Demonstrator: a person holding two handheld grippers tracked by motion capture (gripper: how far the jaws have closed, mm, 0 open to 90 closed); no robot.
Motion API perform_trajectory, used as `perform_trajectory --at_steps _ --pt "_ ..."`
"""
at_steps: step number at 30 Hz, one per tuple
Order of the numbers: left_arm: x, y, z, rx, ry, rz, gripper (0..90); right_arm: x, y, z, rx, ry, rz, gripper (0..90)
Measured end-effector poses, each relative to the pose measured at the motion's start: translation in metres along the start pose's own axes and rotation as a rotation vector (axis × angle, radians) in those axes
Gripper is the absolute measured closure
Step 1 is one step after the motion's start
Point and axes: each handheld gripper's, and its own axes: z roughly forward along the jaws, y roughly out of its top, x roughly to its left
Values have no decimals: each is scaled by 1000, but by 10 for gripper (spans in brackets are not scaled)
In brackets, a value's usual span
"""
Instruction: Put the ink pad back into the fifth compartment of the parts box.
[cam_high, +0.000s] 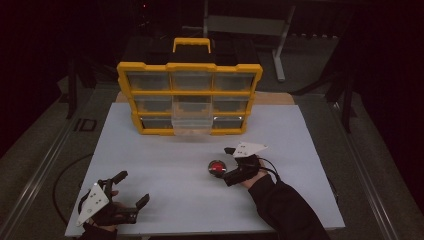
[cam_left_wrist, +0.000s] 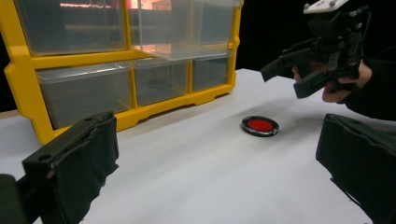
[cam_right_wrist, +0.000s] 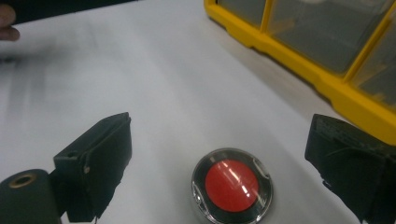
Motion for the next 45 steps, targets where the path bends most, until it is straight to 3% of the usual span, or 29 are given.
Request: perform_trajectory --at_steps 14,19,22,35,45 --pt "0 0 0 -1 0 0 0 -7 -18 25 108 14 22 78" --pt "0 0 0 1 -1 -1 0 -10 -21 31 148 10 -12 102" --pt "0 0 0 1 -1 -2 0 -12 -22 34 168 13 -8 125" --pt "0 0 0 0 -1 -1 0 -16 -24 42 206 10 5 224" --pt "1 0 0 1 0 -1 0 -14 -25 43 227 -18 -20 294"
